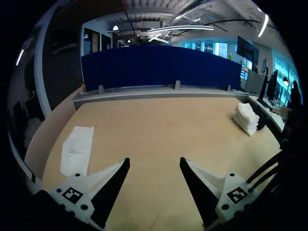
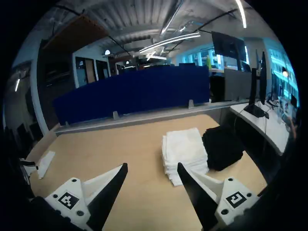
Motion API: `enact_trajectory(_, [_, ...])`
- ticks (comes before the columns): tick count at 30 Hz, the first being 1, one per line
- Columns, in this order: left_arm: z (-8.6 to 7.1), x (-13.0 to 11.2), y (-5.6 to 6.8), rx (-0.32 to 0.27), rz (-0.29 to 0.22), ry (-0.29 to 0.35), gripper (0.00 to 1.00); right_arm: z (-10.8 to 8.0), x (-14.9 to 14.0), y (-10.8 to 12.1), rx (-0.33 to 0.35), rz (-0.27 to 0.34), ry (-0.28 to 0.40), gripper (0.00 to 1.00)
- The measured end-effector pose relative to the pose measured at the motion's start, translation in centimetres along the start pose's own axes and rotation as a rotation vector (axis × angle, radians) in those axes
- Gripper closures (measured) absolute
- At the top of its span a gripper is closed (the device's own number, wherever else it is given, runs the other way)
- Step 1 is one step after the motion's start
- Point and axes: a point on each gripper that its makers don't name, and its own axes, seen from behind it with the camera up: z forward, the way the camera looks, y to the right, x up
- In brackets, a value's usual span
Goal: Fold towel
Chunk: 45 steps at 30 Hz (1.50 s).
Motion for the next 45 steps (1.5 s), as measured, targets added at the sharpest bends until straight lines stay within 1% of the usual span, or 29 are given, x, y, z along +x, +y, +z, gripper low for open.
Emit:
enact_trajectory(2, [0.1,0.8,-0.2,0.003,-0.010,0.032,0.04,-0.3,0.4,-0.8,0.004,0.014,0.029,0.00])
enact_trajectory(5, [0.2,2.3,-0.4,0.004,-0.024,0.087,0.04,-0.9,1.5,-1.8,0.010,0.019,0.096,0.00])
enact_trajectory(8, [0.2,3.4,-0.6,0.005,-0.039,0.128,0.04,-1.5,2.8,-2.5,0.007,0.016,0.178,0.00])
enact_trajectory(11, [0.3,4.2,-0.9,0.010,-0.056,0.155,0.04,-2.0,3.9,-3.3,0.012,-0.005,0.244,0.00])
enact_trajectory(14, [0.2,4.9,-1.0,0.011,-0.063,0.187,0.04,-2.4,4.4,-4.1,0.016,-0.029,0.279,0.00])
enact_trajectory(17, [0.3,5.5,-1.2,0.016,-0.063,0.218,0.04,-2.4,4.1,-4.8,0.022,-0.046,0.277,0.00])
enact_trajectory(20, [0.4,5.8,-1.4,0.020,-0.062,0.237,0.04,-2.3,3.8,-5.0,0.019,-0.059,0.266,0.00])
enact_trajectory(23, [0.6,5.9,-1.6,0.028,-0.065,0.253,0.04,-2.2,3.6,-5.4,0.014,-0.058,0.264,0.00])
enact_trajectory(29, [0.6,6.7,-2.1,0.030,-0.079,0.318,0.04,-1.8,2.9,-6.2,0.015,-0.048,0.254,0.00])
enact_trajectory(32, [0.8,6.9,-2.5,0.034,-0.070,0.349,0.04,-1.6,3.1,-6.3,0.010,-0.055,0.263,0.00])
enact_trajectory(35, [0.9,7.3,-2.9,0.049,-0.049,0.387,0.04,-1.1,2.8,-5.8,-0.004,-0.059,0.261,0.00])
enact_trajectory(38, [1.2,7.3,-3.2,0.063,-0.029,0.420,0.04,-0.1,2.4,-3.9,-0.056,-0.050,0.228,0.00])
enact_trajectory(41, [1.8,7.0,-3.2,0.076,-0.016,0.438,0.04,0.5,2.4,-2.9,-0.098,-0.048,0.217,0.00])
enact_trajectory(45, [2.4,6.3,-3.5,0.091,0.008,0.461,0.04,1.2,2.6,-2.7,-0.094,-0.064,0.206,0.00])
